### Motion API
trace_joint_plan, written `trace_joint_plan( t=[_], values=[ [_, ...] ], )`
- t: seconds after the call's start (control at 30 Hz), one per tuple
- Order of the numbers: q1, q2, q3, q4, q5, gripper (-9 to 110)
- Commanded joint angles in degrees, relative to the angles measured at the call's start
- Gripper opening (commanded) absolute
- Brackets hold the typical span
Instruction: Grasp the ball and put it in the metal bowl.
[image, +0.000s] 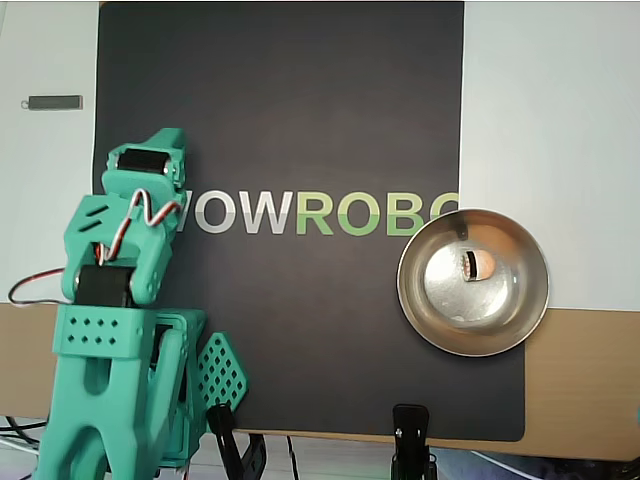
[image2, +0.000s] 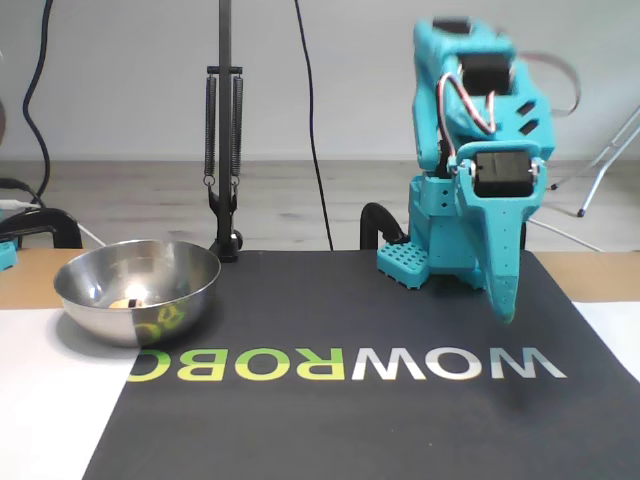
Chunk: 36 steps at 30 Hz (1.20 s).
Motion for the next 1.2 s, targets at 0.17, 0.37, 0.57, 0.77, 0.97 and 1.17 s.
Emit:
trace_joint_plan(
  t=[0.17, 0.37, 0.57, 0.77, 0.97, 1.17],
  values=[
    [0.0, 22.1, 16.2, -8.3, -0.3, 0],
    [0.3, 32.8, 19.1, -3.9, -0.3, 0],
    [0.1, 38.3, 19.1, 4.8, -0.3, 0],
    [0.4, 41.8, 19.0, 13.9, -0.3, 0],
    [0.6, 43.9, 18.9, 19.9, -0.3, 0],
    [1.8, 43.9, 18.9, 20.0, -0.4, 0]
  ],
)
